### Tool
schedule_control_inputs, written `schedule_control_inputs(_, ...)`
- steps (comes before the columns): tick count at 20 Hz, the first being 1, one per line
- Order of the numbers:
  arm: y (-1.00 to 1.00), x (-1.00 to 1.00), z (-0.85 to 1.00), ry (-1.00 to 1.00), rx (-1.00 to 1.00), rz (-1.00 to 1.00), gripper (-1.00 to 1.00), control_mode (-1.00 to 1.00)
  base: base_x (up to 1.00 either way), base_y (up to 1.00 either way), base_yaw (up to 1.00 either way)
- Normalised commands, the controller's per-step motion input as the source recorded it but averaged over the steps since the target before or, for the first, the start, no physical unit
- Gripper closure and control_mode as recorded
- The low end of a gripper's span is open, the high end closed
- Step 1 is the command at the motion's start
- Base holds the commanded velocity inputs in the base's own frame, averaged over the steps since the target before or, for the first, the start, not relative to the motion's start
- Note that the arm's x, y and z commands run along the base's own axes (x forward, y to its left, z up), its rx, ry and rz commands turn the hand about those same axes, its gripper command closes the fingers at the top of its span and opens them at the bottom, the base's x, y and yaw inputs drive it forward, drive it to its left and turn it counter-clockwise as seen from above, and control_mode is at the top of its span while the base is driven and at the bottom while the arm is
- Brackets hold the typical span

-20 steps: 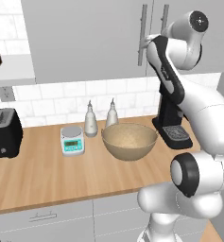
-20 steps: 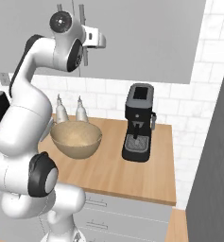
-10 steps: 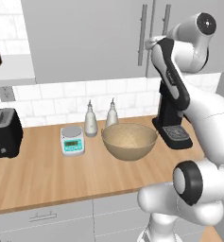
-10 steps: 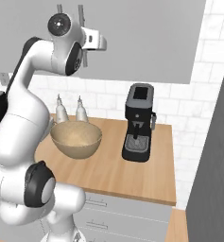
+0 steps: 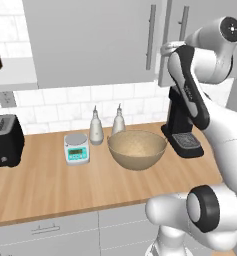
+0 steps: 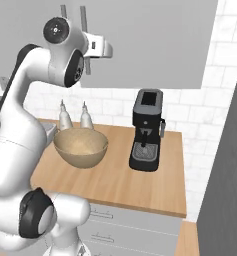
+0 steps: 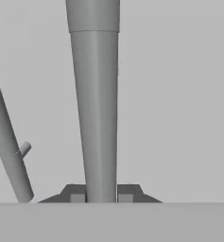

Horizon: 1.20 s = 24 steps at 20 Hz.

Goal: Open the cabinet, pick up the bread from the cabinet and place it in the basket. Then move the basket to the dining counter.

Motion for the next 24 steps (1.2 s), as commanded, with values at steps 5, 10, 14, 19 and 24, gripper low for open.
schedule_control_inputs(5,-0.74,-0.87,-0.11,0.00,0.09,0.00,1.00,-1.00,0.00,0.00,0.00)
schedule_control_inputs(10,-0.92,-1.00,-0.02,-0.01,0.12,0.00,1.00,-1.00,0.00,0.00,0.00)
schedule_control_inputs(14,-0.94,-1.00,-0.01,-0.02,0.11,0.00,1.00,-1.00,0.00,0.00,0.00)
schedule_control_inputs(19,-0.93,-1.00,-0.07,-0.01,0.10,0.00,1.00,-1.00,0.00,0.00,0.00)
schedule_control_inputs(24,-0.69,-0.75,-0.15,0.00,0.03,0.00,1.00,-1.00,0.00,0.00,0.00)
